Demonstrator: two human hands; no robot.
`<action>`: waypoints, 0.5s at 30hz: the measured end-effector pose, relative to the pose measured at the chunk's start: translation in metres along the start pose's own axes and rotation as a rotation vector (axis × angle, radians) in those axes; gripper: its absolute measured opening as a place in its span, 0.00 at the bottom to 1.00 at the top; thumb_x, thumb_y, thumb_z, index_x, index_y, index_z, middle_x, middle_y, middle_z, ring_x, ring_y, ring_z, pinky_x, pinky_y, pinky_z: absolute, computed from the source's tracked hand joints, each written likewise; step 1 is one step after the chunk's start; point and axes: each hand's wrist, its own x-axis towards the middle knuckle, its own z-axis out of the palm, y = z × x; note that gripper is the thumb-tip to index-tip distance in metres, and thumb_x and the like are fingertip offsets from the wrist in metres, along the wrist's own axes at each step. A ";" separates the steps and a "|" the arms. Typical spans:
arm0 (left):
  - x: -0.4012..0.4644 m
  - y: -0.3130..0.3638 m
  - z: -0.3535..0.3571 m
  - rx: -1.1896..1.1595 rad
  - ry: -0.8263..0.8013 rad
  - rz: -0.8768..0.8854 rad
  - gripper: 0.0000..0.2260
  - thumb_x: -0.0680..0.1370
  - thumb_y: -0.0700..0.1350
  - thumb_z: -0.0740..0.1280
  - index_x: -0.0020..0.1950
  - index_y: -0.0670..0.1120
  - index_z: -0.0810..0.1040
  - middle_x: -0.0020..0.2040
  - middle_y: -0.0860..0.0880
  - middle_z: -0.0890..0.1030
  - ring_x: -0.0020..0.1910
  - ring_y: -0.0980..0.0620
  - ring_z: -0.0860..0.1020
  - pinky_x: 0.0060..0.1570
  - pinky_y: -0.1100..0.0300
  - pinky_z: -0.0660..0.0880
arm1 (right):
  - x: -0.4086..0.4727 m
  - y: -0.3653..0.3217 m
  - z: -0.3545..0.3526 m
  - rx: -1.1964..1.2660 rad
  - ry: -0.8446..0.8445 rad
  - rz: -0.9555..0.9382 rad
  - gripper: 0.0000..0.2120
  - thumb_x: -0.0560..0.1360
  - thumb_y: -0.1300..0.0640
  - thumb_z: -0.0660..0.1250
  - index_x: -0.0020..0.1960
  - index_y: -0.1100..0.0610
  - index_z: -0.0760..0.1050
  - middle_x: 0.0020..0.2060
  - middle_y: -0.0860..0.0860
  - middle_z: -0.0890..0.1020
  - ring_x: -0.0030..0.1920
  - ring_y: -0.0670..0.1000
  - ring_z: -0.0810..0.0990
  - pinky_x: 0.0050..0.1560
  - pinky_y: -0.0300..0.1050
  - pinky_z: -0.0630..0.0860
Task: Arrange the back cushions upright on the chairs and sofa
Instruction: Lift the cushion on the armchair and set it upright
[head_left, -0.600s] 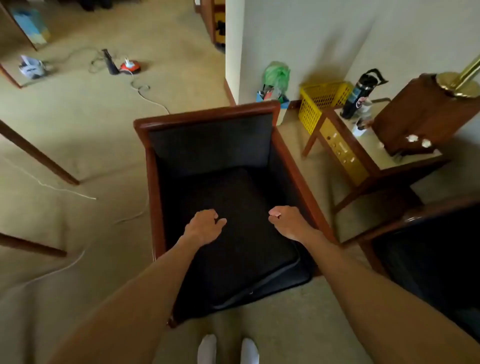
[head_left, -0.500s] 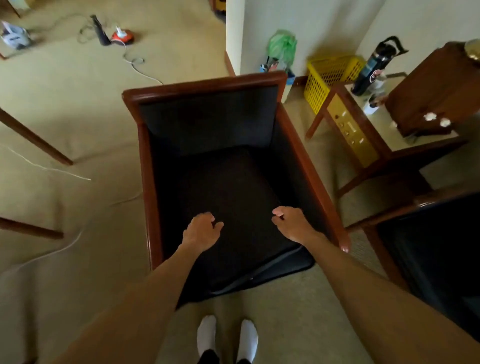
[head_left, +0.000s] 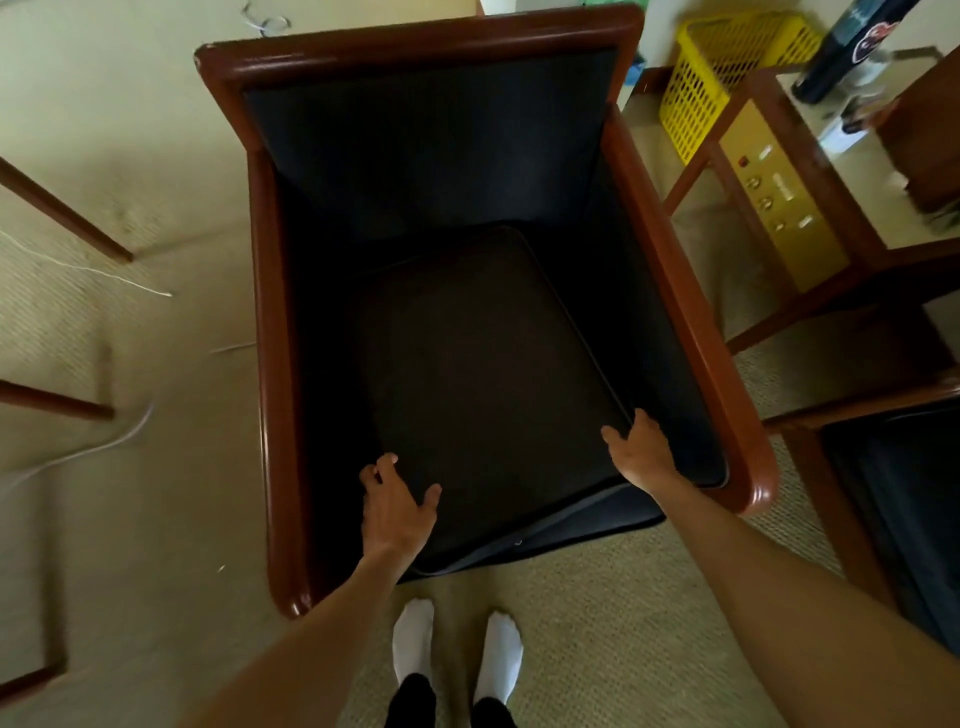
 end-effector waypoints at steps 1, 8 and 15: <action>0.000 -0.001 0.002 -0.016 -0.012 -0.014 0.33 0.75 0.53 0.71 0.73 0.47 0.58 0.72 0.41 0.61 0.65 0.38 0.73 0.57 0.45 0.74 | 0.002 0.002 0.002 0.024 -0.013 0.007 0.35 0.81 0.47 0.60 0.79 0.63 0.49 0.77 0.62 0.56 0.76 0.62 0.58 0.73 0.55 0.60; 0.008 -0.013 0.014 -0.171 -0.054 -0.156 0.43 0.73 0.52 0.73 0.79 0.45 0.49 0.70 0.39 0.70 0.67 0.37 0.72 0.63 0.45 0.72 | 0.015 0.014 0.009 0.186 0.001 0.097 0.33 0.81 0.45 0.59 0.77 0.62 0.53 0.75 0.62 0.62 0.73 0.63 0.63 0.71 0.54 0.63; 0.020 -0.027 0.023 -0.101 -0.059 -0.137 0.43 0.69 0.59 0.75 0.75 0.43 0.59 0.69 0.41 0.73 0.66 0.38 0.73 0.63 0.45 0.73 | 0.025 0.028 0.006 0.527 -0.102 0.248 0.35 0.75 0.37 0.65 0.74 0.53 0.57 0.70 0.55 0.67 0.67 0.59 0.69 0.59 0.55 0.72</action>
